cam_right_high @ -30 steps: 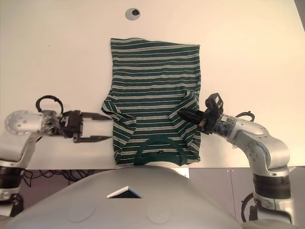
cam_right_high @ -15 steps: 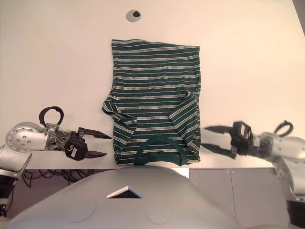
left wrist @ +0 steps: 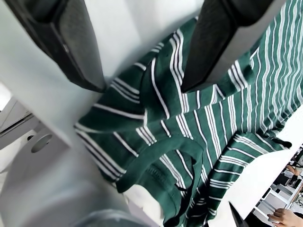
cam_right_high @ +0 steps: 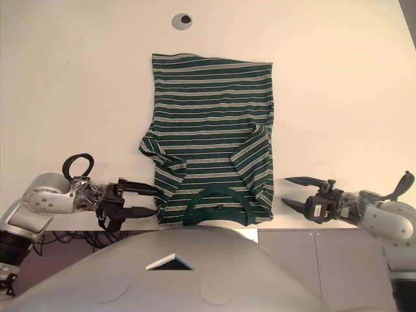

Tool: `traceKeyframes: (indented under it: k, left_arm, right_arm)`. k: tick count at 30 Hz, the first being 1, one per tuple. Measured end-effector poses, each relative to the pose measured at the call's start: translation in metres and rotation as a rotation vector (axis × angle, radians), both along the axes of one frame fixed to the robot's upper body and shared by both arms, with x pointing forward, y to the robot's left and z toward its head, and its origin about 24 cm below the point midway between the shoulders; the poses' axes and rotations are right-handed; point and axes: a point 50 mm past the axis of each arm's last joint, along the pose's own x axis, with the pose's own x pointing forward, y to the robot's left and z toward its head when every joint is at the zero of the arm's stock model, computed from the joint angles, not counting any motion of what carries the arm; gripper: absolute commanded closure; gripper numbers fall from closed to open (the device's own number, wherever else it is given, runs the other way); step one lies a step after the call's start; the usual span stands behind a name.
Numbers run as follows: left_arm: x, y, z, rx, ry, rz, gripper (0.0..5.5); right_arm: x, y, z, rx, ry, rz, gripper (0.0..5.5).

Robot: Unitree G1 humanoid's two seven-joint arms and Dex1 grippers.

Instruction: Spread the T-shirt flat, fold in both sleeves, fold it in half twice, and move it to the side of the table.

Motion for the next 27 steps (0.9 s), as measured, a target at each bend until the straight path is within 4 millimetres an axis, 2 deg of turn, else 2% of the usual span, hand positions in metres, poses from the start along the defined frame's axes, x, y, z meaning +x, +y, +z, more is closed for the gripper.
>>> traceKeyframes:
  k: [7, 16, 21, 27]
  left_arm:
    - [-0.004, -0.004, -0.005, 0.001, 0.043, -0.016, 3.93]
    - [-0.009, -0.004, -0.014, -0.004, 0.081, -0.021, 5.42]
    - [-0.010, -0.005, -0.016, -0.017, 0.085, -0.025, 5.50]
    - [-0.012, -0.006, -0.019, -0.033, 0.106, -0.028, 5.50]
  right_arm:
    - [-0.002, 0.015, -0.006, 0.041, -0.044, 0.066, 2.70]
    - [-0.004, 0.031, -0.013, 0.060, -0.056, 0.127, 4.37]
    - [-0.005, 0.031, -0.013, 0.042, -0.043, 0.160, 5.43]
    - [-0.006, 0.033, -0.015, 0.064, -0.017, 0.140, 5.47]
